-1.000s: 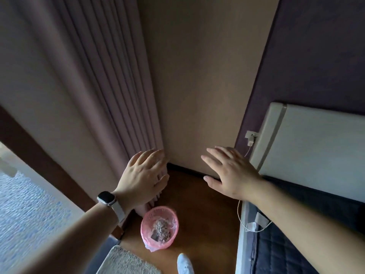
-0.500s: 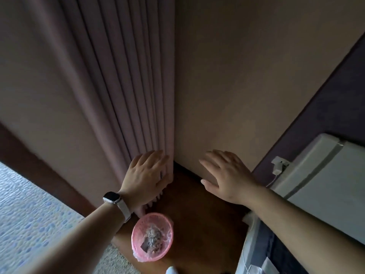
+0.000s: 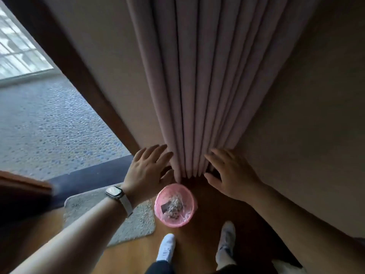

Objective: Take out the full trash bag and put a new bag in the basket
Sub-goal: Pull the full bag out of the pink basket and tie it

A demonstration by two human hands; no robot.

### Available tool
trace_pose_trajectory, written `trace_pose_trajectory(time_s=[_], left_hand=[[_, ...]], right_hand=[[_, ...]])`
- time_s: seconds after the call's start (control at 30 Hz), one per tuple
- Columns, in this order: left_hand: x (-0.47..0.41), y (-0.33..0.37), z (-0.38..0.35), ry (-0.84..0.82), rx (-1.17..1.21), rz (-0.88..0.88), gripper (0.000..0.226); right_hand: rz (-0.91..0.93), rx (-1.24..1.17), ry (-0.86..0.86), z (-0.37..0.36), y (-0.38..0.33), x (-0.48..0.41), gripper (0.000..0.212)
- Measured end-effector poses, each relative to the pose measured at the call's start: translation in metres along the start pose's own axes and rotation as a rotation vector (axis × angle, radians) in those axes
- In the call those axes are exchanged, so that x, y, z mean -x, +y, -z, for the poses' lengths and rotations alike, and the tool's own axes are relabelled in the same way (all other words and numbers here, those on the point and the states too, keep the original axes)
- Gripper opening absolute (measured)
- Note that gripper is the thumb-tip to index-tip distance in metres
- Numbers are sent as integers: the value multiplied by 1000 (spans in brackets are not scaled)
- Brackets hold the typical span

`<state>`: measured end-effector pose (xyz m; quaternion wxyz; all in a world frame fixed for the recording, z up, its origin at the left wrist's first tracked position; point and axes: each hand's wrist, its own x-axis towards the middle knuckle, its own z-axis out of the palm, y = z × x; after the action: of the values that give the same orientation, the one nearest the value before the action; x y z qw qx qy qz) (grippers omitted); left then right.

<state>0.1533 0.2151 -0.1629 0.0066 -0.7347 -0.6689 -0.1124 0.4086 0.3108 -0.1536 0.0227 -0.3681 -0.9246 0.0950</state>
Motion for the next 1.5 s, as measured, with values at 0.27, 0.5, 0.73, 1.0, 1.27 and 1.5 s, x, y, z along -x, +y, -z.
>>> trace_pose_trajectory(time_s=[0.27, 0.5, 0.73, 1.0, 1.27, 1.5], left_hand=[[39, 7, -105, -150, 34, 205, 54], [109, -37, -257, -266, 53, 286, 50], [188, -75, -429, -346, 65, 418, 58], [239, -104, -535, -409, -33, 390, 62], [241, -127, -553, -424, 213, 701, 49], [228, -149, -592, -461, 567, 952, 35]], right_hand=[[127, -62, -142, -114, 28, -27, 62], [58, -129, -212, -292, 24, -14, 61], [25, -108, -279, -478, 33, 2, 61], [176, 80, -279, -573, 52, 5, 64], [-125, -107, -347, -605, 74, 1, 53], [-565, -484, -426, -644, 95, -25, 68]])
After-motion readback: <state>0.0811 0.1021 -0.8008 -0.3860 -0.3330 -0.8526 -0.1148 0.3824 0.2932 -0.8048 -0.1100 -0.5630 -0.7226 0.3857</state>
